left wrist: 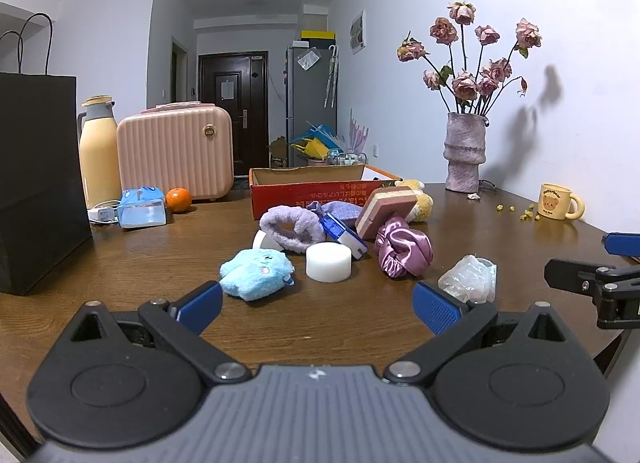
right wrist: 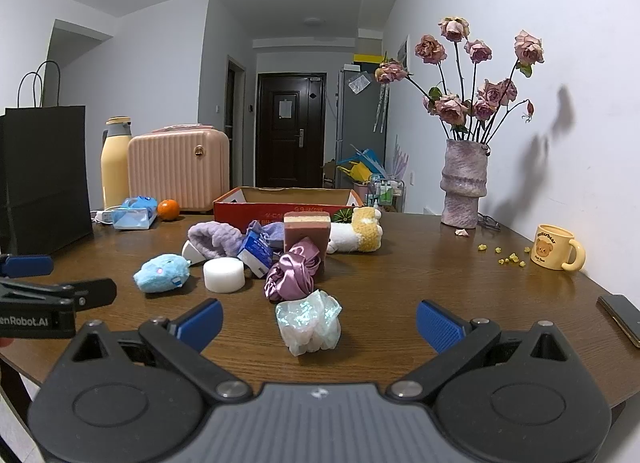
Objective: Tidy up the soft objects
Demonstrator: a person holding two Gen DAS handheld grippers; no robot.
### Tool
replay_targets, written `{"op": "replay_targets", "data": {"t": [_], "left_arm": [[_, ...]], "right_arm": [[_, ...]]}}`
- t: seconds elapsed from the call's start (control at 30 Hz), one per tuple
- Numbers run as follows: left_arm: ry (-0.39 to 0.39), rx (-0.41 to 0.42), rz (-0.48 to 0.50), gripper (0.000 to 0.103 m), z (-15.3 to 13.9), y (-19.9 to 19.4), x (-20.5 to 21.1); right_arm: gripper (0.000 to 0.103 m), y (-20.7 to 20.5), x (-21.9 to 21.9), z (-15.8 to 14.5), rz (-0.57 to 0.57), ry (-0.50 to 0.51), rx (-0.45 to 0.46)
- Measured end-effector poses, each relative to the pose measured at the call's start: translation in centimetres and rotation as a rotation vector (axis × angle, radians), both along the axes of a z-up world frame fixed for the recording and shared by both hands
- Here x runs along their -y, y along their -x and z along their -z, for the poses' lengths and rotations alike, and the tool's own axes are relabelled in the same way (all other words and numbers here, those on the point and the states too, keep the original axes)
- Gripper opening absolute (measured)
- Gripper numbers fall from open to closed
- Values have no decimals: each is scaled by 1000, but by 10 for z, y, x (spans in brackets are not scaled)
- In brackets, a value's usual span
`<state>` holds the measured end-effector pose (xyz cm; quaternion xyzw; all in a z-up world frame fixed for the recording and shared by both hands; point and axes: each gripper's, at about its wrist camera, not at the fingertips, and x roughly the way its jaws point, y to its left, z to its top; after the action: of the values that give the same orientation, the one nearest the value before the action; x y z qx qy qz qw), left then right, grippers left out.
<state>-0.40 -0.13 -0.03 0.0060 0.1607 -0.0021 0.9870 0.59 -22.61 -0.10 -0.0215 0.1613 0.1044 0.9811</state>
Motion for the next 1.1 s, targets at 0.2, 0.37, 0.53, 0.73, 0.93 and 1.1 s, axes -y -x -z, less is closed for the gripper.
{"op": "replay_targets", "data": {"t": [0.2, 0.37, 0.53, 0.73, 0.93, 1.1], "left_arm": [[-1, 0, 0, 103, 0, 0, 0], [-1, -1, 0, 103, 0, 0, 0], [-2, 0, 1, 103, 3, -2, 0], [-2, 0, 1, 103, 3, -2, 1], [-3, 0, 1, 103, 3, -2, 1], [-3, 0, 1, 103, 3, -2, 1]], "right_arm": [[103, 1, 0, 0, 0, 1, 1], [103, 0, -1, 0, 0, 2, 1], [103, 5, -2, 0, -2, 5, 6], [103, 6, -2, -1, -1, 6, 7], [103, 6, -1, -1, -1, 7, 7], [103, 6, -1, -1, -1, 6, 7]]}}
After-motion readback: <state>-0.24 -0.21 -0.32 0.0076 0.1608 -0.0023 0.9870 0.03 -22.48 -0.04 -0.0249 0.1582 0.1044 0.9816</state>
